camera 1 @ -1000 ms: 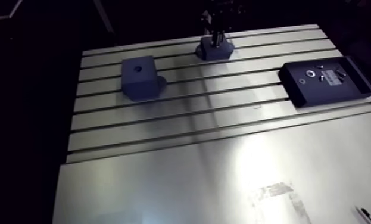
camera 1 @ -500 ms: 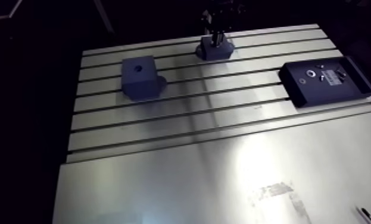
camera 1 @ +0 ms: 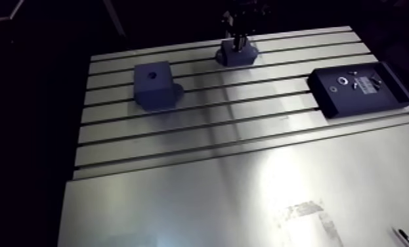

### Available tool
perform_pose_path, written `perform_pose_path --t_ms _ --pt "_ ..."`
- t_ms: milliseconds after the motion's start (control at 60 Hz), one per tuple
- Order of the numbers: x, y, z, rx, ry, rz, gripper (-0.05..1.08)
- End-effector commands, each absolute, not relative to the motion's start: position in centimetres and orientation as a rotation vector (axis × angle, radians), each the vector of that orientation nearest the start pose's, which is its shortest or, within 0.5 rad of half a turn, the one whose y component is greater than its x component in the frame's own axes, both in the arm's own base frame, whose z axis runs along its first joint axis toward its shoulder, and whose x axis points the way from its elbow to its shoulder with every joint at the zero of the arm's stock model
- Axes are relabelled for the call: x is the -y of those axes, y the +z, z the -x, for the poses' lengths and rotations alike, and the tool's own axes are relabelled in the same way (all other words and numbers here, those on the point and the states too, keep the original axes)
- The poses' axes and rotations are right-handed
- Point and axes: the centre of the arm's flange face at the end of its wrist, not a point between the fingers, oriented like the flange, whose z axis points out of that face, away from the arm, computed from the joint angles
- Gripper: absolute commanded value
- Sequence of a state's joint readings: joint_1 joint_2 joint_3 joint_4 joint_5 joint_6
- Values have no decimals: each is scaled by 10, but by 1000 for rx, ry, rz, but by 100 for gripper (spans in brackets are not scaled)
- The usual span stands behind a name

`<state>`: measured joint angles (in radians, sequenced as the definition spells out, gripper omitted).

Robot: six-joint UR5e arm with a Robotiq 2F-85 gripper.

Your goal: Pick up the bearing and press it into the housing until flush.

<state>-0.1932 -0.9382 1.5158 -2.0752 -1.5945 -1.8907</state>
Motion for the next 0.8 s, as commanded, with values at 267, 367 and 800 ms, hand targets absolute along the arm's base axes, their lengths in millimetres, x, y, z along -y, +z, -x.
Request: perform_pose_path --t_ms 267,367,800 --pt "-1 183 685 -3063 11 196 108" --pt "-1 184 685 -3067 12 196 108" --pt "-1 180 686 -3062 8 195 108"
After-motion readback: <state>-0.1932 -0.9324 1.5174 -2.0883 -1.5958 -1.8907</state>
